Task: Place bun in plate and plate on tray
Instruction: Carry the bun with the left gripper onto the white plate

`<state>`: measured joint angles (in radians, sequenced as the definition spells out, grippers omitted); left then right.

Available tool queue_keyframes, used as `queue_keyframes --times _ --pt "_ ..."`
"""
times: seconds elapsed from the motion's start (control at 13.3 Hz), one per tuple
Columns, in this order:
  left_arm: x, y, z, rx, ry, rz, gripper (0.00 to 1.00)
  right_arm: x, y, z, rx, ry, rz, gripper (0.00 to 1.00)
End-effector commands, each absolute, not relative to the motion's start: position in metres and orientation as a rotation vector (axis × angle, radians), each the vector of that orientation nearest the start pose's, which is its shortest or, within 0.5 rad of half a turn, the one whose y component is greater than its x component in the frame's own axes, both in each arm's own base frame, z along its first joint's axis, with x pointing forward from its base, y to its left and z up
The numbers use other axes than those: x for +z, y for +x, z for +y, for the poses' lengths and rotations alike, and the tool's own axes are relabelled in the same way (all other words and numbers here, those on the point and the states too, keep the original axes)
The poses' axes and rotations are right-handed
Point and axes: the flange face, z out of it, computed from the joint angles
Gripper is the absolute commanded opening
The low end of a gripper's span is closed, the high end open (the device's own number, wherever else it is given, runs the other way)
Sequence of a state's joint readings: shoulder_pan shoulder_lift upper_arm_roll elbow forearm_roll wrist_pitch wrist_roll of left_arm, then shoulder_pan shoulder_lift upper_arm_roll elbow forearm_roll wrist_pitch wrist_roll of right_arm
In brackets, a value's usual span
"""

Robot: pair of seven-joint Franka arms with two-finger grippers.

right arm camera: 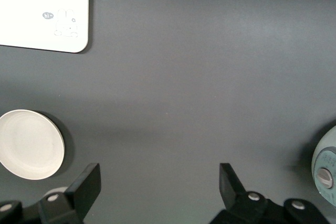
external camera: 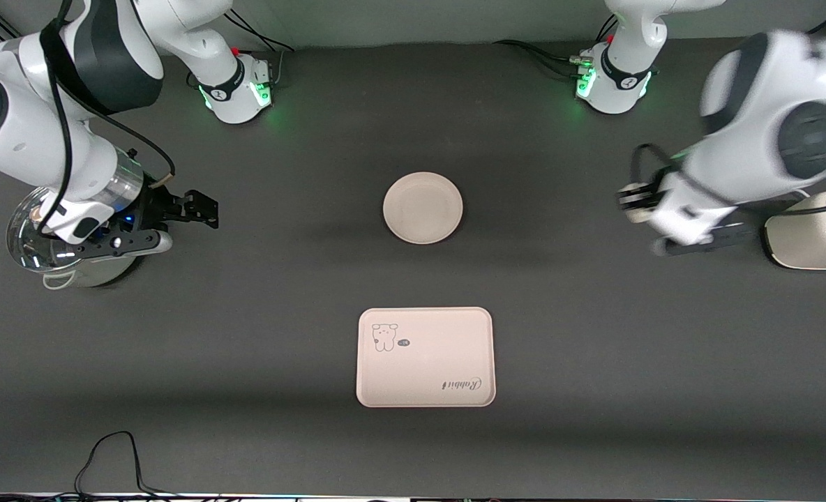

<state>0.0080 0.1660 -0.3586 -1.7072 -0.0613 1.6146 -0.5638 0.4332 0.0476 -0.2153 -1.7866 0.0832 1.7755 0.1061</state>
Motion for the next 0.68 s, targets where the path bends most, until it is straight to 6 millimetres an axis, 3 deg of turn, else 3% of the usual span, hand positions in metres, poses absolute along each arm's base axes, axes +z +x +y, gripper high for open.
queue_keyframes --times 0.0,0.15,0.23,0.38,0.53,0.6 --pt "0.438 0.541 -0.278 0.422 -3.089 -0.498 0.35 0.513 0.561 0.151 0.081 -3.052 -0.098 1.00" --pt "0.417 0.515 -0.344 0.419 -3.090 -0.493 0.35 0.509 0.562 0.155 0.091 -3.021 -0.085 1.00" --pt "0.403 0.493 -0.386 0.411 -3.079 -0.532 0.36 0.508 0.563 0.158 0.096 -3.003 -0.079 1.00" --pt "0.372 0.441 -0.456 0.394 -3.034 -0.548 0.35 0.499 0.561 0.183 0.097 -2.995 -0.119 1.00" --pt "0.338 0.416 -0.492 0.377 -3.021 -0.578 0.35 0.485 0.564 0.198 0.090 -3.003 -0.108 1.00" --pt "0.318 0.394 -0.514 0.358 -3.024 -0.605 0.35 0.479 0.563 0.208 0.092 -3.005 -0.128 1.00"
